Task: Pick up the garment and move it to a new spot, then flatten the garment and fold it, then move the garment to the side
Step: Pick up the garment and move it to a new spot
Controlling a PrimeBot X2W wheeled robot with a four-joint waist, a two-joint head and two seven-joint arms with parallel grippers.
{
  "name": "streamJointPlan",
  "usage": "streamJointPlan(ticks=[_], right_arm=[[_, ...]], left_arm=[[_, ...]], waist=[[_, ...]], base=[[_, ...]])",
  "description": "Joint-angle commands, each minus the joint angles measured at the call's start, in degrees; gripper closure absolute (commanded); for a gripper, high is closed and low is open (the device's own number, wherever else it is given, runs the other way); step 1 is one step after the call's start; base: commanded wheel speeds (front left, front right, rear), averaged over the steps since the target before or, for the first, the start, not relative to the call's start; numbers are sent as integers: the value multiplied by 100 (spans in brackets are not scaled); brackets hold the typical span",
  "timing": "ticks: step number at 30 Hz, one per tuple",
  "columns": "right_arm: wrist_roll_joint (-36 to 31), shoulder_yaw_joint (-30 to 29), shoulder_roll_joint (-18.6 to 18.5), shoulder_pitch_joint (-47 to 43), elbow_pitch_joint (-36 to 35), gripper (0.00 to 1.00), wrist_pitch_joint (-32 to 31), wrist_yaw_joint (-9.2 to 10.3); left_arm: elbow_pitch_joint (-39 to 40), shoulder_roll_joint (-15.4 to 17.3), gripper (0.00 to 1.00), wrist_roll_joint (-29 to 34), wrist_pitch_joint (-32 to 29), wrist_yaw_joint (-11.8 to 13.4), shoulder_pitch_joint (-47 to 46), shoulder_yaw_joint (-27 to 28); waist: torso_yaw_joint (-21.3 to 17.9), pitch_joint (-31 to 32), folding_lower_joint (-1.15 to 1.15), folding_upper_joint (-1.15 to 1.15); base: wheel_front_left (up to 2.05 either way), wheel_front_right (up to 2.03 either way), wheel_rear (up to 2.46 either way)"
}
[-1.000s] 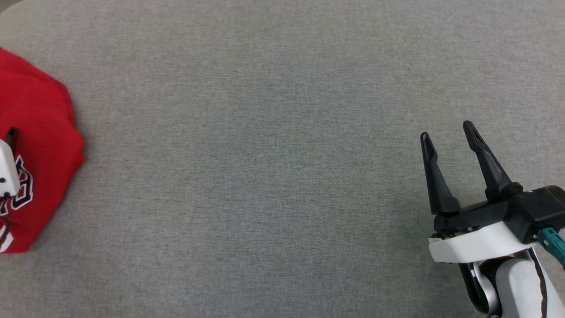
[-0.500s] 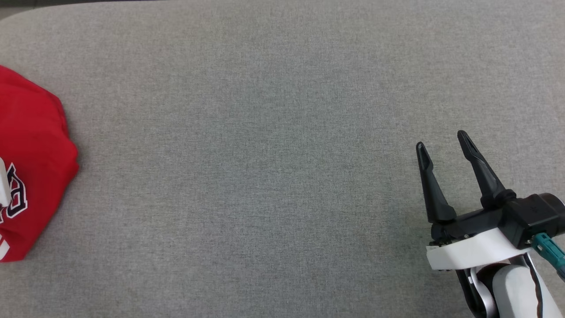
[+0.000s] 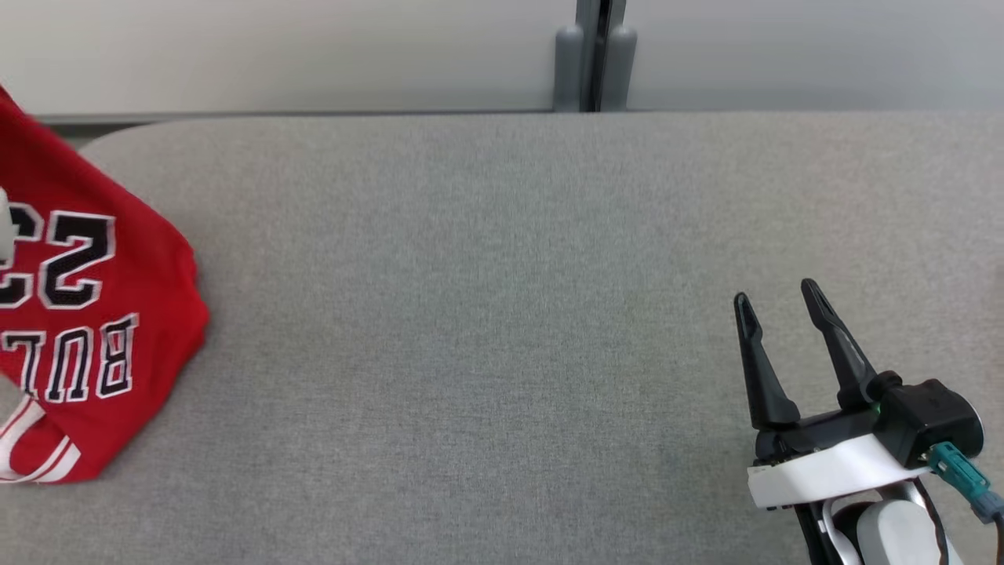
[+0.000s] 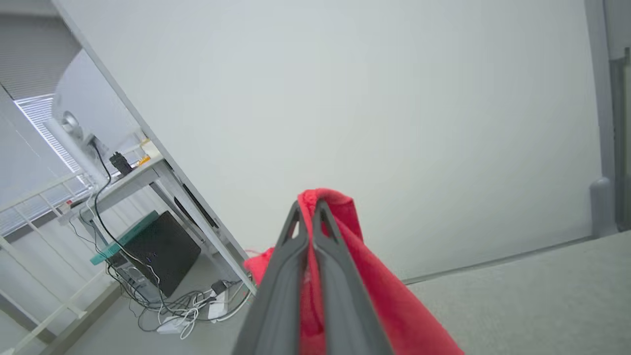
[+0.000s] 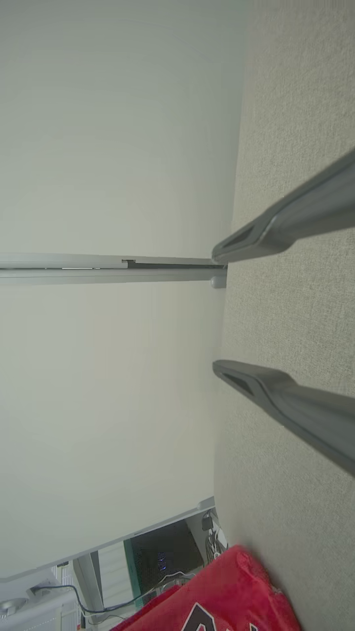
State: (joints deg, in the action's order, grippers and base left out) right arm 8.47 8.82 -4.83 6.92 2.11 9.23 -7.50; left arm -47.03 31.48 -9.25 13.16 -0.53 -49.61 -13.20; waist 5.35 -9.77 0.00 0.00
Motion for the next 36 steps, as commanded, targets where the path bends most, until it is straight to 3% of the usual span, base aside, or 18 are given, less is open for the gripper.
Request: streamJointPlan(ticks=[1,9,18,27,36], right_arm=[[54,-23,6,-79,50,0,68,2],[206,-103,74,-224,304,0,259,2],[235,-197,122,-251,382,0,375,2],[188,-283,151,-164,354,0,438,2],[234,-125,185,112,358,0,494,2]], left_arm=[[276,13,100,81,71,70,-55,-43],[2105,44,100,233,189,185,151,-178],[3671,81,100,152,48,314,194,-142],[4307,-62,100,30,-234,176,295,-366],[4456,-739,100,34,-519,-124,271,-1263]], waist=[[-3,354,0,0],[-106,1008,0,0],[-409,1208,0,0],[-988,1087,0,0],[-2034,540,0,0]], base=[[0,0,0],[0,0,0],[0,0,0],[0,0,0],[0,0,0]])
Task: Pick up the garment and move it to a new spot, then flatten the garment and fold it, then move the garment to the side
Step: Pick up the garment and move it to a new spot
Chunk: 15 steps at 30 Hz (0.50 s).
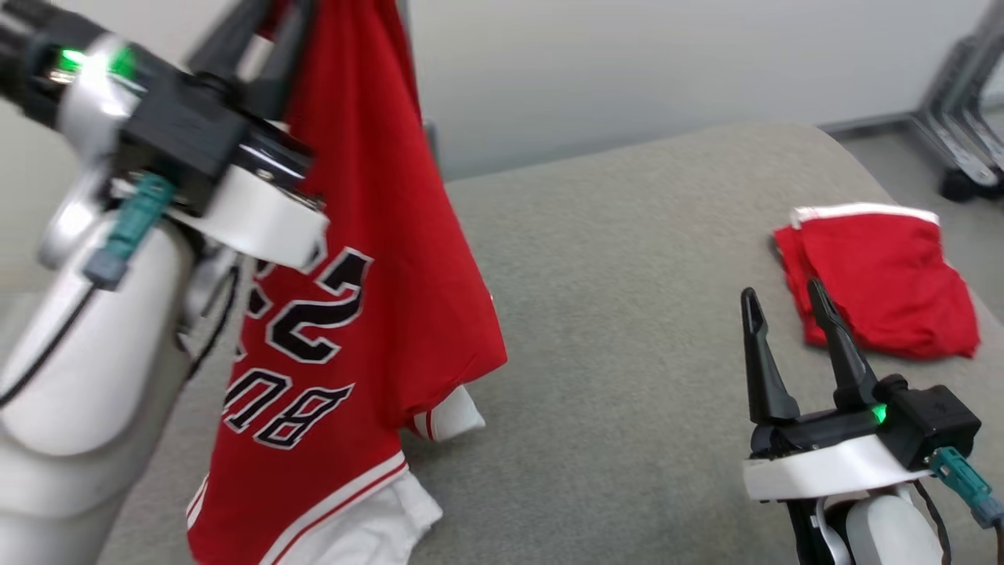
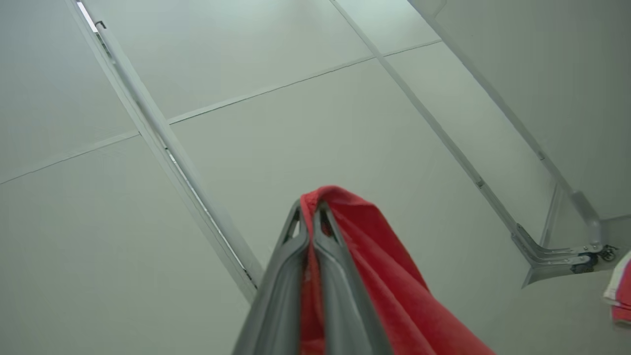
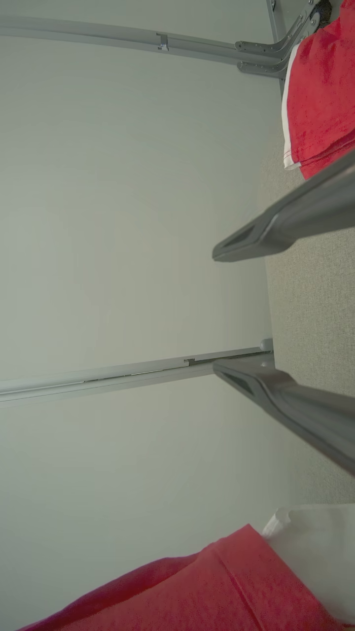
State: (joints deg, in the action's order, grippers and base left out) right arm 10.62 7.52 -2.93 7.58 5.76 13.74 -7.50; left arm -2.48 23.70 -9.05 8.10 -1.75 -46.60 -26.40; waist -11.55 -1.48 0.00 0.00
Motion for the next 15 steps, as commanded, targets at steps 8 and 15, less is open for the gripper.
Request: streamJointPlan(ticks=[8,15], right_arm=[[363,253,0,293,118,0,138,2],[638,345,4,352,82,0,151,1]], left_arm=[[-1222,-427,100,194,122,-277,-592,-585],[-2931,-547,0,303,215,-438,-1152,-929]], waist=[[-1258,-937,0,0],[-1766,-1233,0,0]], base=[[0,0,0],[0,0,0]])
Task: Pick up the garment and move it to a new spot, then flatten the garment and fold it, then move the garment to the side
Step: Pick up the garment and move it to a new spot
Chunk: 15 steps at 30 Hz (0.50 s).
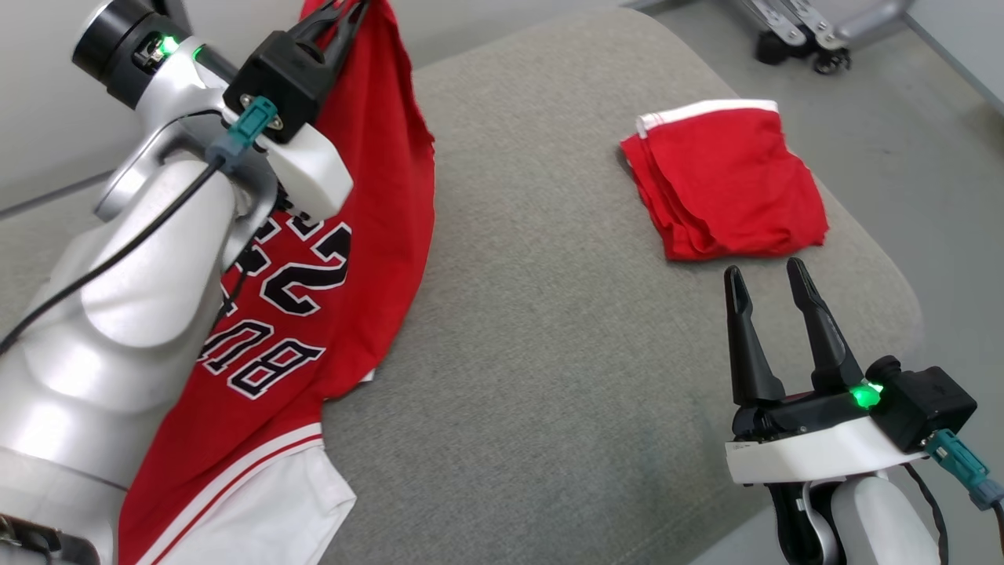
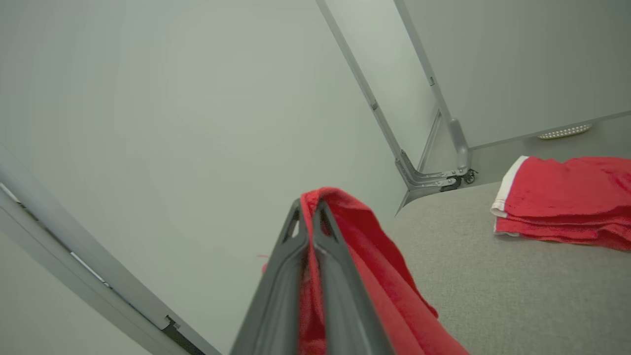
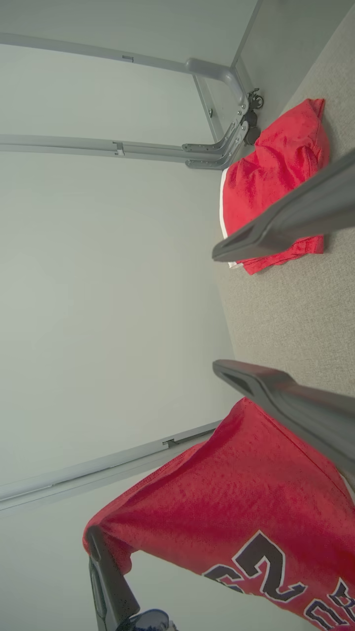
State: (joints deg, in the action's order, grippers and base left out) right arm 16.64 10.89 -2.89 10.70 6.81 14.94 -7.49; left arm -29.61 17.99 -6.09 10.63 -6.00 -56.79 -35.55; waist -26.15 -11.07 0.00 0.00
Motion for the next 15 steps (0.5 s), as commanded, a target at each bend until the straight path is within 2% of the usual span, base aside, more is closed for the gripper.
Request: streamJointPlan(ticks=[1,8,13,15], right_arm=[[52,17,1,22,-35,0,31,0],[83,-13,-2,-77,-54,0,33,1],[-38,-91,-5,-93,-23,0,33,1],[-160,-133,-6,-100,30,0,33,0]], left_arm=[[-440,29,0,31,-59,-25,-218,-39],[-1554,74,0,-34,128,145,-685,120],[-1795,34,0,-144,319,184,-737,209],[-1807,15,0,-307,411,194,-538,323]], waist=[[-336,-289,0,0],[-224,-234,0,0],[117,-74,0,0],[428,109,0,0]], base=[[0,0,0],[0,0,0],[0,0,0],[0,0,0]])
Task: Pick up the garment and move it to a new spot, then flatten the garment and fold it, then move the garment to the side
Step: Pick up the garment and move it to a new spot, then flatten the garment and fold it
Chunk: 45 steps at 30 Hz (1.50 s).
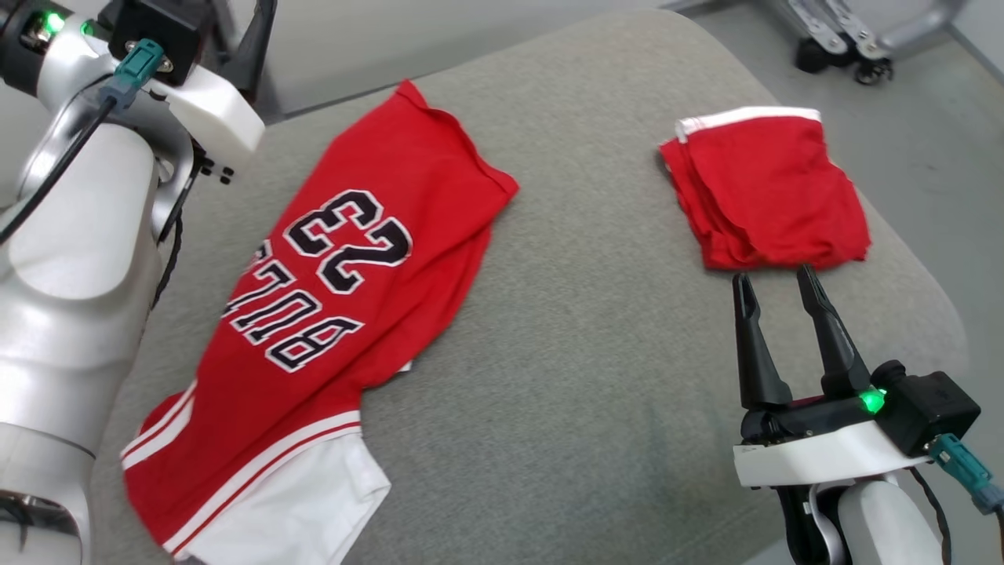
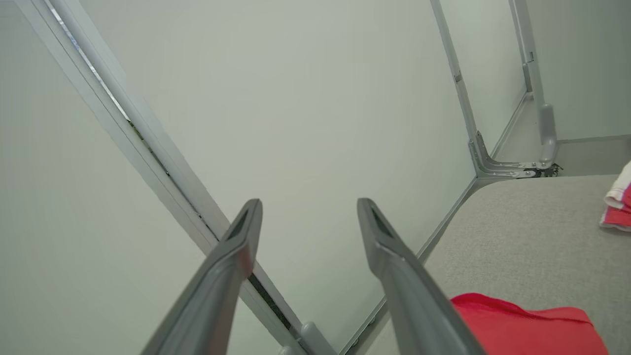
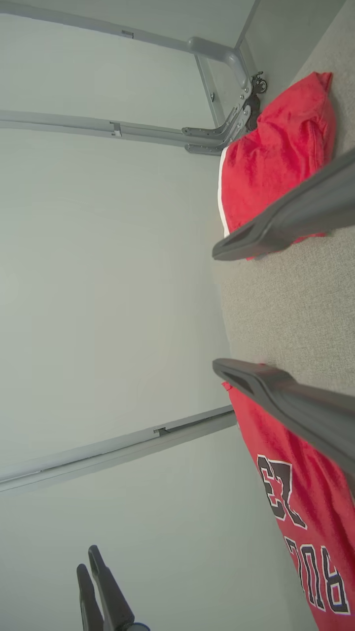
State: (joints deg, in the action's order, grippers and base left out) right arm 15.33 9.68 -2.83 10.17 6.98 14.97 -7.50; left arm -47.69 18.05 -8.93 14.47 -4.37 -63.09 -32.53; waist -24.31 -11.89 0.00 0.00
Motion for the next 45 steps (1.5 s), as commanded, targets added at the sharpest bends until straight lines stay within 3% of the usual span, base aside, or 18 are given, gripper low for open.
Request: streamJointPlan(ticks=[1,11,21,29,37,45], right_arm=[[-75,-69,-14,-60,27,0,30,1],[-554,-499,-47,-432,174,0,21,2],[-371,-813,-175,-1020,-6,0,-63,1],[-352,-768,-149,-1149,-148,0,-151,1],[-393,-689,-138,-1052,-246,0,-237,1],[-457,-610,-112,-999,-230,0,-252,1]], left_arm=[[36,-10,0,-92,37,43,176,65],[1335,-67,0,-1074,76,335,2013,973],[2596,-571,0,-1563,70,695,4513,1412],[3123,-1049,0,-1392,71,949,5723,1636],[2905,-1137,0,-1304,47,726,5775,1725],[2053,-1247,0,-1512,-903,504,5634,1352]], waist=[[378,272,0,0],[1678,1060,0,0],[2602,1490,0,0],[2719,1546,0,0],[2598,1403,0,0],[2350,1170,0,0]], base=[[0,0,0],[0,0,0],[0,0,0],[0,0,0],[0,0,0],[0,0,0]])
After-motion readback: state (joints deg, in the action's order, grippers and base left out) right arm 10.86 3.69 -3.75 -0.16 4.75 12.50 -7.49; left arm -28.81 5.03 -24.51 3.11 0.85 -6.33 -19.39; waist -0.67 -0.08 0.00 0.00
